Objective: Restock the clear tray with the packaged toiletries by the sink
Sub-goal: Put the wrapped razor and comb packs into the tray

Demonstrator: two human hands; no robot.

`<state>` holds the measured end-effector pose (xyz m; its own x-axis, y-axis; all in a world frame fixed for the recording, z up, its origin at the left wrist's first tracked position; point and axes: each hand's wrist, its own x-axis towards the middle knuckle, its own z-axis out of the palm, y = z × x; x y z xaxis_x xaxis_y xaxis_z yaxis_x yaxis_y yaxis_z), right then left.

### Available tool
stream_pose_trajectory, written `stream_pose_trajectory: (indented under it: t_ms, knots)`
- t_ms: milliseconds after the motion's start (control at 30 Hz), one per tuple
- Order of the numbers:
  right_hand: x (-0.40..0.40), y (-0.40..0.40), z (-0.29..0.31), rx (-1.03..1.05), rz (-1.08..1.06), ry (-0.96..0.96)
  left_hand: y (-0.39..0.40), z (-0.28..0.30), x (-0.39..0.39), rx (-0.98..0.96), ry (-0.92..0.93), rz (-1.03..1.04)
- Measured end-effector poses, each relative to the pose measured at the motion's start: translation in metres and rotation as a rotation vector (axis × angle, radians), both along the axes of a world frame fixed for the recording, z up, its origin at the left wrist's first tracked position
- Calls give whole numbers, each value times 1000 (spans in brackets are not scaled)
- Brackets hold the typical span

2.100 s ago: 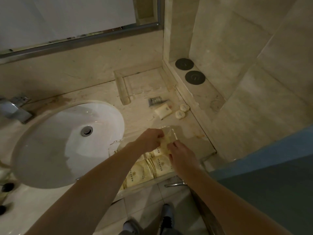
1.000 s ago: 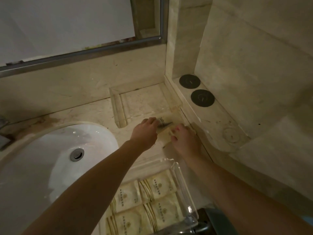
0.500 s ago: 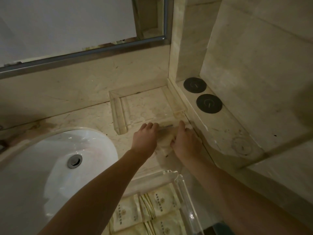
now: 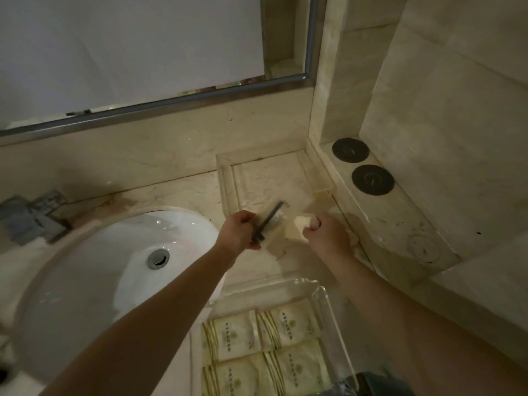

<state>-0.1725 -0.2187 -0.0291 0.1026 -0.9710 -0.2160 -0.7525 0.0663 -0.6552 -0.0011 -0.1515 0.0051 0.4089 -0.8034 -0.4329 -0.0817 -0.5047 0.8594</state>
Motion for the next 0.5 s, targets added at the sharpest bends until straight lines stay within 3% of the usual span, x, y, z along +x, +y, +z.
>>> stream_pose_trajectory:
  t_ms: [233, 333, 500]
  knots:
    - [-8, 24, 36, 170, -110, -486, 40, 34, 8, -64, 387, 80]
    - [-14, 37, 51, 298, -122, -770, 54, 43, 9, -90, 436, 69]
    - [-25, 60, 80, 331, 8, -845, 75, 58, 12, -117, 394, 69]
